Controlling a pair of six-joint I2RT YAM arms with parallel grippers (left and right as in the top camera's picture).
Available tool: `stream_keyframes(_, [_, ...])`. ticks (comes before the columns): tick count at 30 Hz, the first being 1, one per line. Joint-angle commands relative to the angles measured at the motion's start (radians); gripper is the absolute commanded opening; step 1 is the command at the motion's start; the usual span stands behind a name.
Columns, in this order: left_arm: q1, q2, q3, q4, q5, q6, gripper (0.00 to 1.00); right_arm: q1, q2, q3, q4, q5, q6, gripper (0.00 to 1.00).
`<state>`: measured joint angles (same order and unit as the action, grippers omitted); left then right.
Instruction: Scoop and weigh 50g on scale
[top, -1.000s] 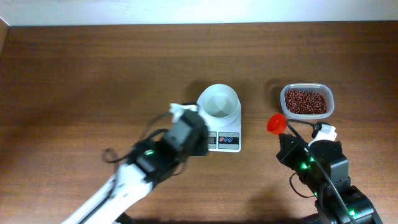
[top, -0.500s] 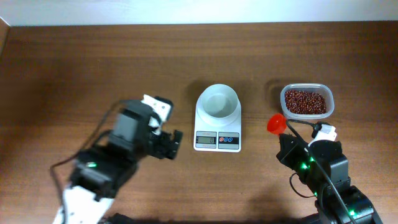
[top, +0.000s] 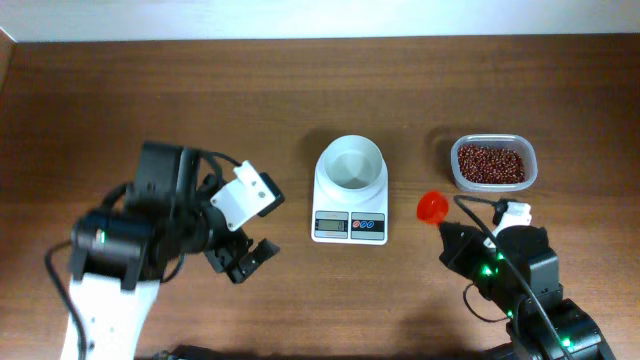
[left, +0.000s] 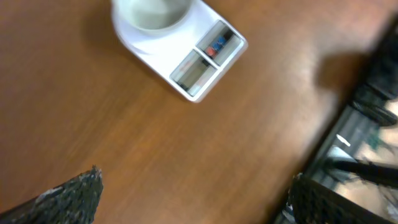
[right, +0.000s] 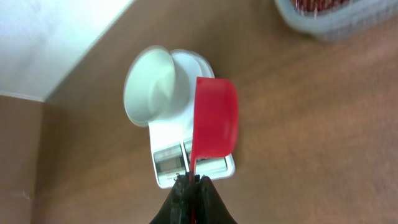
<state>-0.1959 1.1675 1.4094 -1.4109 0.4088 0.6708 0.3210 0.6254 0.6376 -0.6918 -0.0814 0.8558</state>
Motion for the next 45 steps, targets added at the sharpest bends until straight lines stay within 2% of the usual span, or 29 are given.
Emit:
stream_keyframes(1, [0.003, 0.116, 0.164, -0.072, 0.062, 0.167, 0.99, -0.007, -0.002, 0.006, -0.034, -0.046, -0.015, 0.04])
stream_keyframes(4, [0.003, 0.147, 0.221, -0.068, 0.064, 0.168, 0.99, -0.007, -0.002, 0.026, -0.042, -0.043, -0.122, 0.04])
stream_keyframes(8, [0.004, 0.127, 0.218, -0.116, 0.05, 0.189, 0.99, -0.007, -0.002, 0.186, -0.205, -0.014, -0.401, 0.04])
stream_keyframes(13, [0.005, 0.068, 0.134, -0.049, 0.043, 0.235, 0.99, -0.007, -0.002, 0.311, -0.296, 0.075, -0.486, 0.04])
stream_keyframes(20, [0.056, -0.034, -0.176, 0.136, 0.061, 0.236, 0.99, -0.007, -0.002, 0.328, -0.312, 0.079, -0.494, 0.04])
stream_keyframes(23, [0.106, -0.073, -0.237, 0.173, 0.088, 0.236, 0.99, -0.007, -0.002, 0.328, -0.311, 0.079, -0.494, 0.04])
stream_keyframes(33, [0.133, -0.095, -0.249, 0.171, 0.164, 0.29, 0.99, -0.007, -0.002, 0.328, -0.311, 0.079, -0.494, 0.04])
stream_keyframes(45, [0.133, -0.083, -0.249, 0.184, 0.133, 0.3, 0.99, -0.007, -0.002, 0.328, -0.311, 0.078, -0.493, 0.04])
